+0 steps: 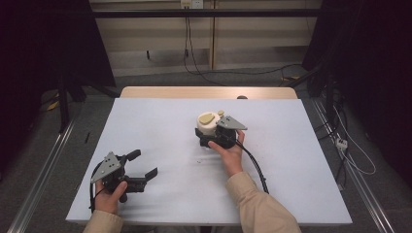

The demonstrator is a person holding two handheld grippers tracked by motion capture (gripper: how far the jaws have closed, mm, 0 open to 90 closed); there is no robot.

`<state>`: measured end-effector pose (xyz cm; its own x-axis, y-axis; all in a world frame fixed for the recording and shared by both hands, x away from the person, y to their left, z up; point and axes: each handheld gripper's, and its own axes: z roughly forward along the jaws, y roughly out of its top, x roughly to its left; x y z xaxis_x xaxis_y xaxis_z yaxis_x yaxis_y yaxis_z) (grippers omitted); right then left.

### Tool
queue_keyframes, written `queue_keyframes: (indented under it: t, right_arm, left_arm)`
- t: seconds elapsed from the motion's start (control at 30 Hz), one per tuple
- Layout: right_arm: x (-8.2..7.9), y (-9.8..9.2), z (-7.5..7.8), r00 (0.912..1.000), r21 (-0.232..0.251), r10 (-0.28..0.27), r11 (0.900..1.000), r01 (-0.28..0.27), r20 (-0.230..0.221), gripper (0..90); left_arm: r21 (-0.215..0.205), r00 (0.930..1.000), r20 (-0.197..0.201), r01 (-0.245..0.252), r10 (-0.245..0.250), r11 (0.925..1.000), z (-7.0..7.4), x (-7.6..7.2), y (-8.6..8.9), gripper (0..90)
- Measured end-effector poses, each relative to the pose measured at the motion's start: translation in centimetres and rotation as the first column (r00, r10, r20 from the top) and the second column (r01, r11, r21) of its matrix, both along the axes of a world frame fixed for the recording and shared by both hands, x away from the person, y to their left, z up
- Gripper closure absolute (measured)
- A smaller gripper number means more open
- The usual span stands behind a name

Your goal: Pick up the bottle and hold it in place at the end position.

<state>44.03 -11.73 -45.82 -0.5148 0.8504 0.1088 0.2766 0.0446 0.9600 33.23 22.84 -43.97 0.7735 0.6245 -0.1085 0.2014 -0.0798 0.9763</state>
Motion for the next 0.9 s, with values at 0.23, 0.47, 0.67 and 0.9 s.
queue_keyframes:
  t: [0.23,0.47,0.67,0.9]
  right_arm:
    - [-0.10,-0.14,0.06,0.9999,-0.013,0.014,1.000,-0.014,-0.009,6.4]
    - [-0.20,-0.31,0.13,0.9994,-0.024,0.027,0.999,-0.028,-0.022,6.3]
    - [-0.30,-0.39,0.14,0.9991,-0.032,0.033,0.999,-0.034,-0.025,6.3]
    - [-0.44,-0.76,0.14,0.9979,-0.035,0.050,0.998,-0.052,-0.041,6.2]
  left_arm:
    - [0.004,1.0000,-0.001,0.004,-0.004,1.0000,0.00,-0.01,-0.04,4.5]
    - [0.005,1.0000,0.000,0.001,-0.001,1.0000,-0.01,0.00,-0.04,4.6]
    - [0.002,1.0000,-0.001,-0.001,0.001,1.0000,0.06,0.00,-0.05,4.4]
    - [0.002,0.9998,-0.015,-0.012,0.012,0.9999,-0.11,0.21,-0.48,4.3]
